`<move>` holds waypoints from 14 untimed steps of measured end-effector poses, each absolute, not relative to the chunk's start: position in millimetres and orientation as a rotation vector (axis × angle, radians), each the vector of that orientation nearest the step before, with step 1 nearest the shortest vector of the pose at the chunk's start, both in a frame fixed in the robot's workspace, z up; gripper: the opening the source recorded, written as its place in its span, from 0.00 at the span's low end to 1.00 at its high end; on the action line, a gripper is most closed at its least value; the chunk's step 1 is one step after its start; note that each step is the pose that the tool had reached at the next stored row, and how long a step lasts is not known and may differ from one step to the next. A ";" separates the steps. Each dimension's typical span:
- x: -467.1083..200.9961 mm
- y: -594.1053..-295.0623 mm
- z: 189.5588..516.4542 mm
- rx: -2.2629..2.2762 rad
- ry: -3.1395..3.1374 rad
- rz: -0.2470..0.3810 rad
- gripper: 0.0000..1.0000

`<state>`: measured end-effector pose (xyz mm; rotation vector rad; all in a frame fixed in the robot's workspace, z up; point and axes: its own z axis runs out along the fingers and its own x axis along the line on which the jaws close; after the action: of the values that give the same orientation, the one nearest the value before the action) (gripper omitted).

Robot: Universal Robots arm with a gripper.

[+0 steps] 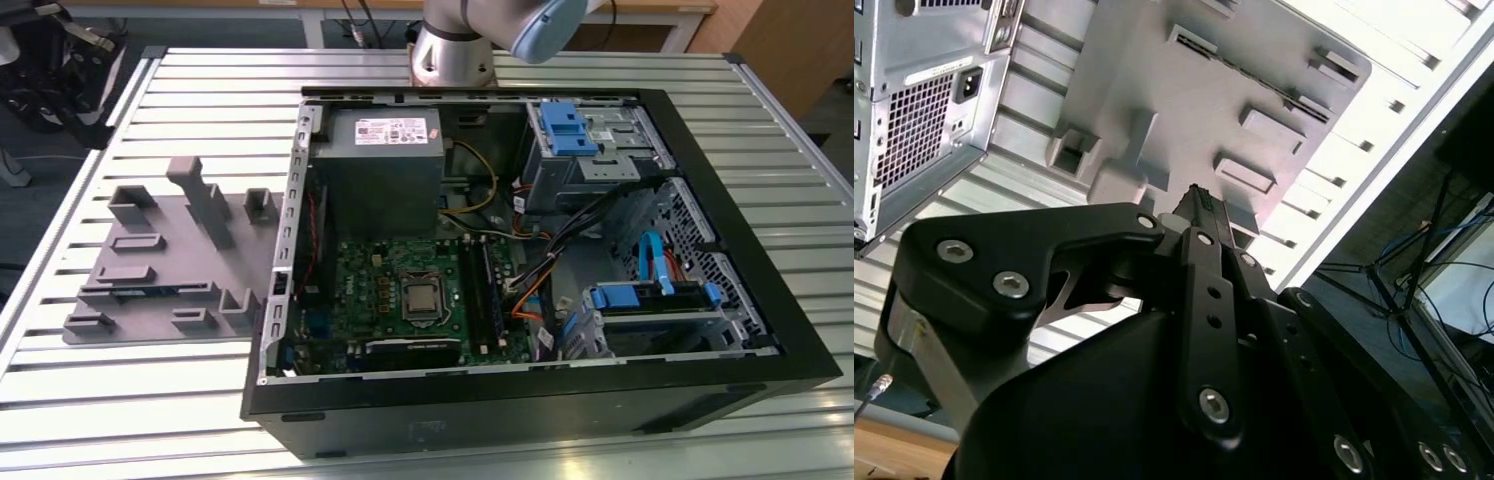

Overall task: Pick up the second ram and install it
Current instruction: 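Pick up the second ram and move it above second insertion slot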

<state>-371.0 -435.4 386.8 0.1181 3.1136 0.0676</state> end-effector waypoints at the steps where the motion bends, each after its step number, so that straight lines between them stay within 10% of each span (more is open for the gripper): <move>1: -371.3 -435.4 386.8 0.118 3.114 0.068 0.11; 14: -371.6 -435.6 386.8 0.095 3.115 0.068 0.11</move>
<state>-371.6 -435.6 386.8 0.0949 3.1147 0.0678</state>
